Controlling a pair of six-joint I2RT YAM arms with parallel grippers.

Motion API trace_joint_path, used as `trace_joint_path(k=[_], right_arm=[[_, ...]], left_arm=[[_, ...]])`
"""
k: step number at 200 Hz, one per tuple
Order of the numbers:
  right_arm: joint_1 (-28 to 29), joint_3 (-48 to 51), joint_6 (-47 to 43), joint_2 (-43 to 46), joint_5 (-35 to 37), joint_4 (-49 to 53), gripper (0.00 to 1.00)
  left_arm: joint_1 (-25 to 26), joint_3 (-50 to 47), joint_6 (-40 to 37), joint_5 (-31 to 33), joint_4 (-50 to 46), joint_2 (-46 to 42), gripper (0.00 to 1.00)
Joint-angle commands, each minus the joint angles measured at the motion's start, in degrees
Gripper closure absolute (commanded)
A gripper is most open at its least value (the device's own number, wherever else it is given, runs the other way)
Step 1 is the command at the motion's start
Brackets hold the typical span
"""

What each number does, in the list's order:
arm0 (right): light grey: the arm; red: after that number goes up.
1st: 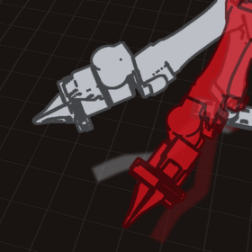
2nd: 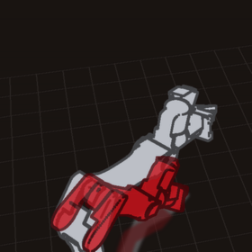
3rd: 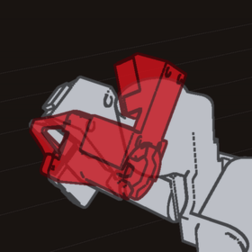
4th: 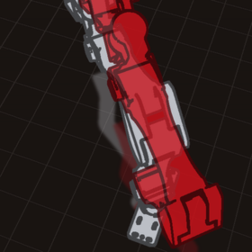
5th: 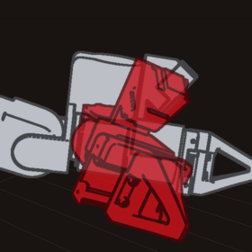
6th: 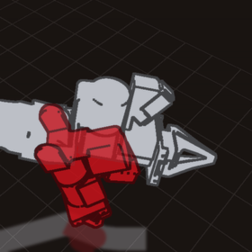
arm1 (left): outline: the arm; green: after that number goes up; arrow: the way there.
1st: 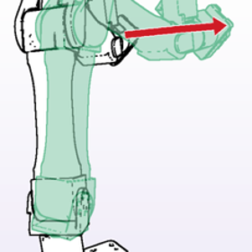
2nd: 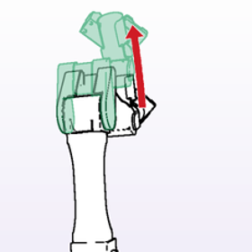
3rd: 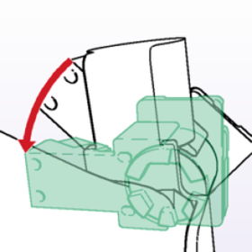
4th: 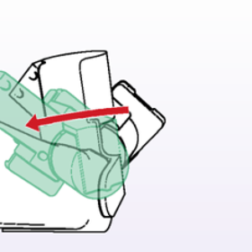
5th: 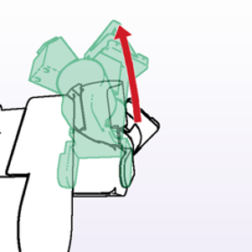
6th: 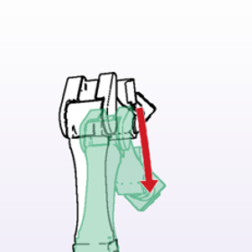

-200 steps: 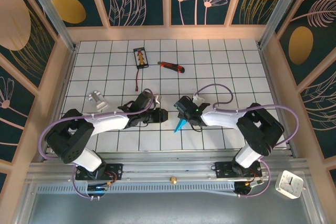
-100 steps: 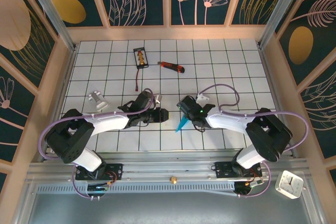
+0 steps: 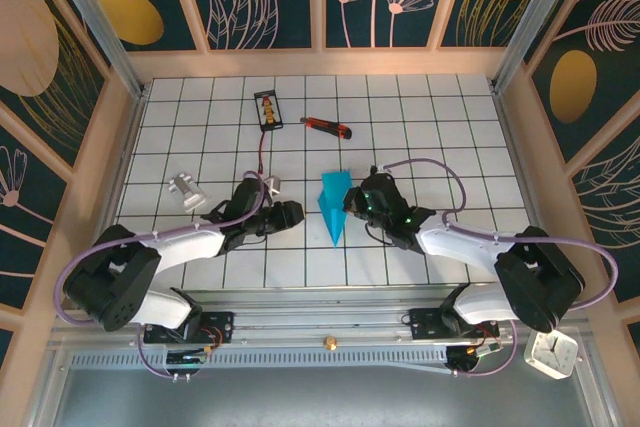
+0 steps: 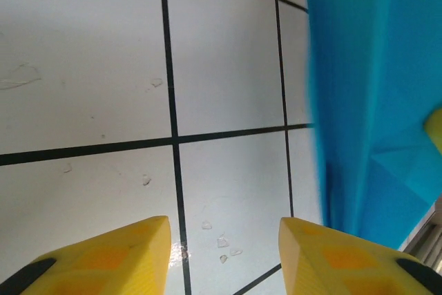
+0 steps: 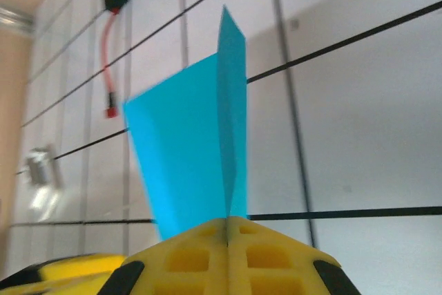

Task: Fold a paper plane with a square sheet of paper (pick it up from the middle)
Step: Move a paper plane to the center of the table.

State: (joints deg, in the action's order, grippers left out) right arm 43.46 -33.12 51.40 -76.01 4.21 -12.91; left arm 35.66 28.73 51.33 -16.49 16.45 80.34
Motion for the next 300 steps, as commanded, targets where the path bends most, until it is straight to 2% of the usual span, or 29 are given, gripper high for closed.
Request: trace_joint_path(k=[1, 40, 91, 147, 175, 261, 279, 300], right_arm=[[-1.9, 3.1, 1.2, -1.4, -7.1, -8.8, 1.00], [-5.8, 9.3, 1.4, -4.3, -10.7, -14.3, 1.00], [-7.8, 13.9, 0.8, -4.7, -11.1, -16.0, 1.00], [-8.5, 14.7, 0.0, -4.2, -10.6, -15.0, 1.00], [-8.8, 15.0, -0.2, -3.8, -10.6, -14.6, 1.00], [-8.9, 15.3, -0.2, -3.4, -10.8, -15.2, 1.00], [-8.9, 15.4, -0.2, -3.7, -11.0, -15.4, 1.00], [-8.9, 15.5, -0.2, -3.8, -11.0, -15.5, 1.00]], left_arm=[[0.0, -1.0, 5.2, -2.0, 6.2, 0.2, 0.54], [0.2, -0.7, 6.0, -5.3, 8.2, 2.6, 0.54], [3.4, 2.8, 6.1, -8.1, 10.2, 7.6, 0.51], [5.4, 8.6, 5.1, -12.0, 10.6, 15.5, 0.61], [6.2, 9.8, 4.9, -12.5, 11.0, 16.5, 0.57], [6.8, 15.0, 4.6, -14.8, 11.4, 23.2, 0.53], [7.0, 16.1, 3.8, -14.4, 10.4, 24.3, 0.56], [7.0, 17.5, 2.9, -13.6, 9.1, 25.9, 0.64]])
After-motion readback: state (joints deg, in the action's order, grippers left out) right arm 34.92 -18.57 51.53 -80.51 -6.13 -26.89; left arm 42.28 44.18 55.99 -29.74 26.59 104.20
